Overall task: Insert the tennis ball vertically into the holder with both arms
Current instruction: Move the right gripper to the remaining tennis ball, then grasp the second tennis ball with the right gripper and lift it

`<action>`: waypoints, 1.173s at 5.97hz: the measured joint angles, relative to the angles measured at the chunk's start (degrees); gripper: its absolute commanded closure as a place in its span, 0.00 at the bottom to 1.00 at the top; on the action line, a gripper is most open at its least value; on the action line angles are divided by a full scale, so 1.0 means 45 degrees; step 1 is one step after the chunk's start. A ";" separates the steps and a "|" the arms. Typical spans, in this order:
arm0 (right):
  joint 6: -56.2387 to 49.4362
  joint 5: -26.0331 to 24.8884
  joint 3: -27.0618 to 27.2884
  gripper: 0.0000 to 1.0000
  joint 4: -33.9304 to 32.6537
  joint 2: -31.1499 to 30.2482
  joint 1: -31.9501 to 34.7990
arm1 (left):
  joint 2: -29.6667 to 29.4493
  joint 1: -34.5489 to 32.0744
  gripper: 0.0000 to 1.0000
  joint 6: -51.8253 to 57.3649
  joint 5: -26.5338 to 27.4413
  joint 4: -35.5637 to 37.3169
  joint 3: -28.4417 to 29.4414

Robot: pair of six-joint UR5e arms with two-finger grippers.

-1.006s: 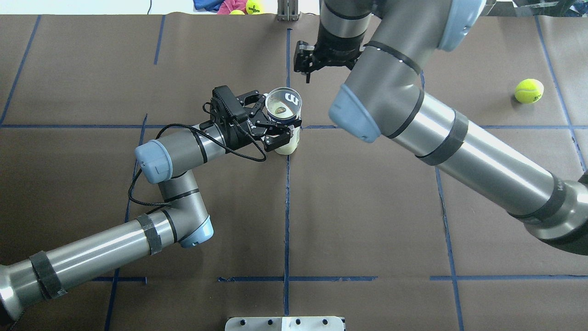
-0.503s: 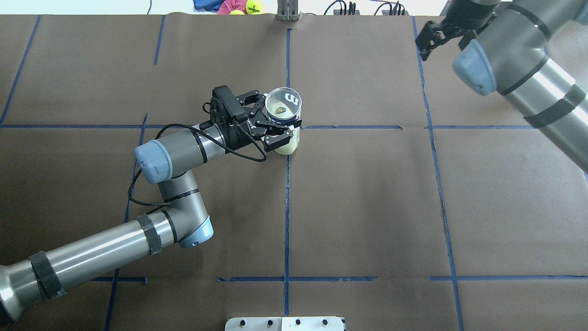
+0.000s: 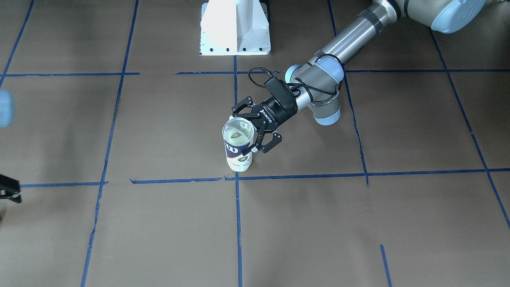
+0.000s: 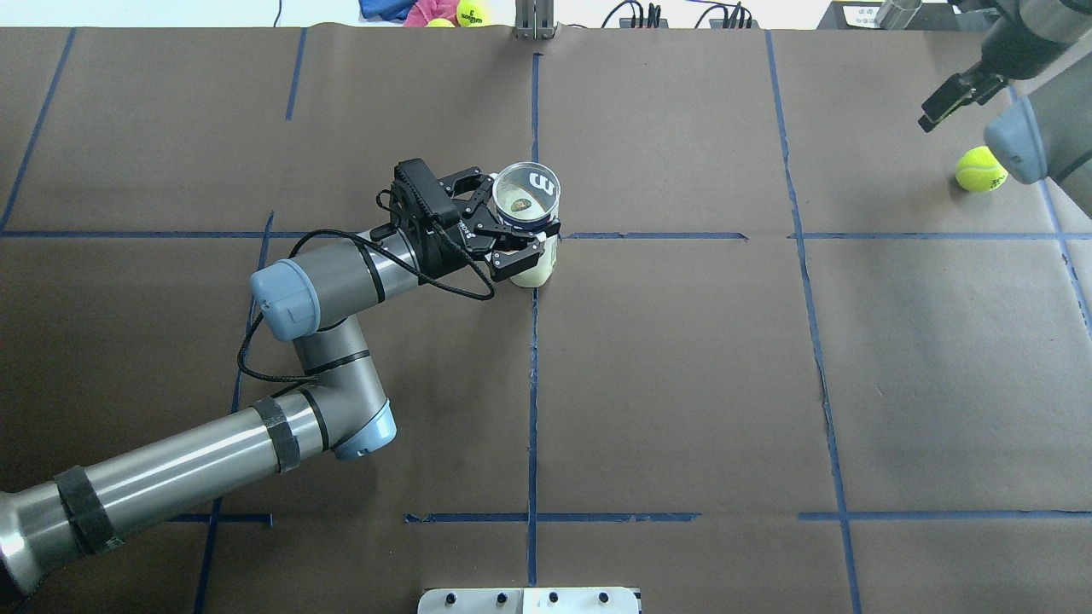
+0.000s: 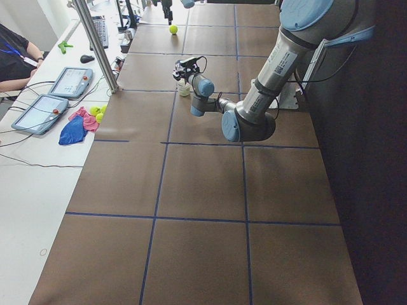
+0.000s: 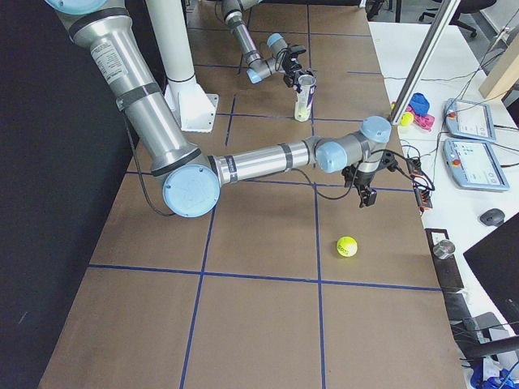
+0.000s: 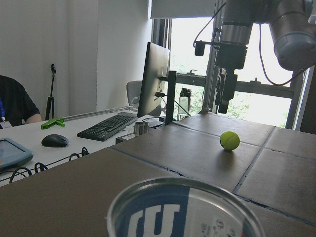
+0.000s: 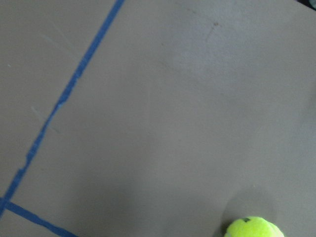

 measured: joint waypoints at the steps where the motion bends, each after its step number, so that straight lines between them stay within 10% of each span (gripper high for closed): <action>1: -0.0678 0.0054 -0.0727 0.01 0.1086 -0.0505 0.0155 | 0.0006 0.0000 0.13 0.0000 0.0000 0.0000 -0.0004; 7: -0.1323 -0.1600 -0.2956 0.01 0.2369 -0.0340 -0.0429 | 0.0019 -0.0019 0.13 0.0000 0.0000 0.0000 -0.0017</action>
